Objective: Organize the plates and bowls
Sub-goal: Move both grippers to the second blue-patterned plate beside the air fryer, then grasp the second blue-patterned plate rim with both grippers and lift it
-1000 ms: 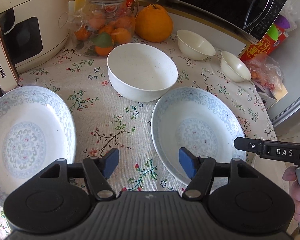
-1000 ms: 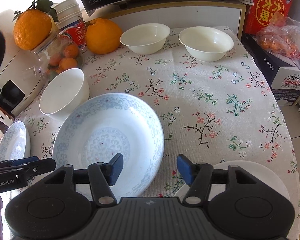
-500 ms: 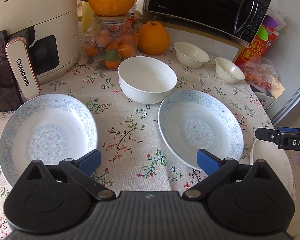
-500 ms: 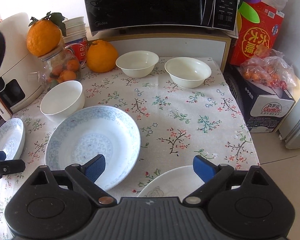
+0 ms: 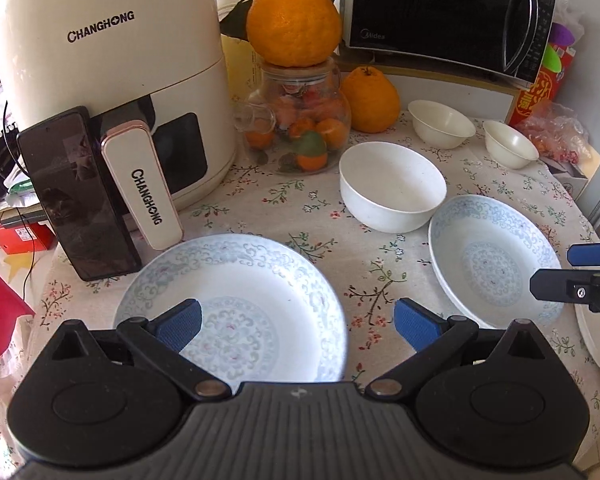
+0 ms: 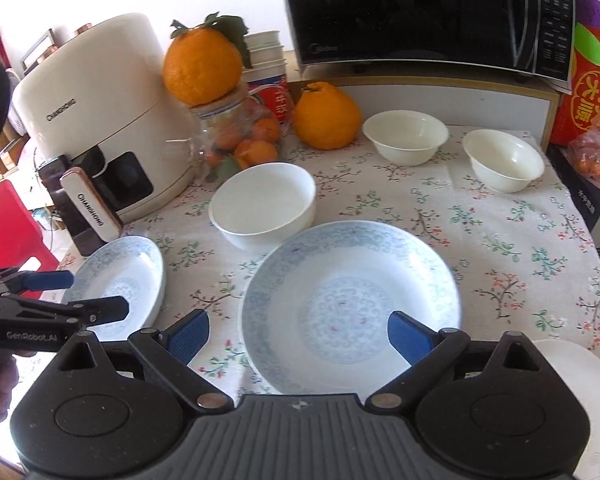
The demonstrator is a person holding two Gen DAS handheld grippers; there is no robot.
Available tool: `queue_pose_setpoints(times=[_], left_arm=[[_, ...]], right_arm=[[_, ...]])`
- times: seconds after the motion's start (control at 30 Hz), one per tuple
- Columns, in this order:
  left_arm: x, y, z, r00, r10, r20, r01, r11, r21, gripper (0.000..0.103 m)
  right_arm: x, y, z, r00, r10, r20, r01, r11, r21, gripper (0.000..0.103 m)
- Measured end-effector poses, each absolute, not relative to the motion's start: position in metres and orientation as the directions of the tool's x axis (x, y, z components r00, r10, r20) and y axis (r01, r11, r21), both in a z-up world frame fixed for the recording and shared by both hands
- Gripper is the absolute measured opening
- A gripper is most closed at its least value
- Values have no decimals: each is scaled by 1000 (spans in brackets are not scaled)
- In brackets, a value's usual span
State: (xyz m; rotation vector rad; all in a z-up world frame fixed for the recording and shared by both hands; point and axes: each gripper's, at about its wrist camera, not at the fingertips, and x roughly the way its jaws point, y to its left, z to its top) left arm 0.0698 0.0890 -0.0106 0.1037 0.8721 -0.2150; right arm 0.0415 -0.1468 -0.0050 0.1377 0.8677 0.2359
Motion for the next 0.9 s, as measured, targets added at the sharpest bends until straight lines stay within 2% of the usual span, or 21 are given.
queue_pose_setpoints(times=[0.2,0.3,0.4,0.5,0.67,0.73,0.83,0.9], left_arm=[[81,123,-12,624,-97,-776,242,967,74,102],[88,139,-24,609,-46,-792,225,967,116,97],[95,154,-34,591,-18,-806,192,974,119,88],[101,163,-41,562,-41,-826,177,982,72,78],[108,165,-49,552,-50,-832,174,983,56,62],[110,166,-52,548,-49,-835,171,984,55,60],[114,169,-57,539,-36,-841,160,985,61,51],[116,174,-59,537,-34,-843,150,987,56,45]], right_arm=[[49,-94,-16,576,384,-722,-249,923,293,93],[54,-69,-25,561,408,-720,-275,913,302,93],[60,-47,-32,540,439,-719,-297,898,325,93],[63,-27,-38,522,466,-714,-331,882,334,92],[69,-10,-47,519,435,-736,-322,897,304,87],[74,-9,-54,513,419,-749,-300,905,301,82],[80,-9,-62,502,409,-762,-268,911,312,66],[84,-9,-67,493,410,-768,-251,911,326,51]])
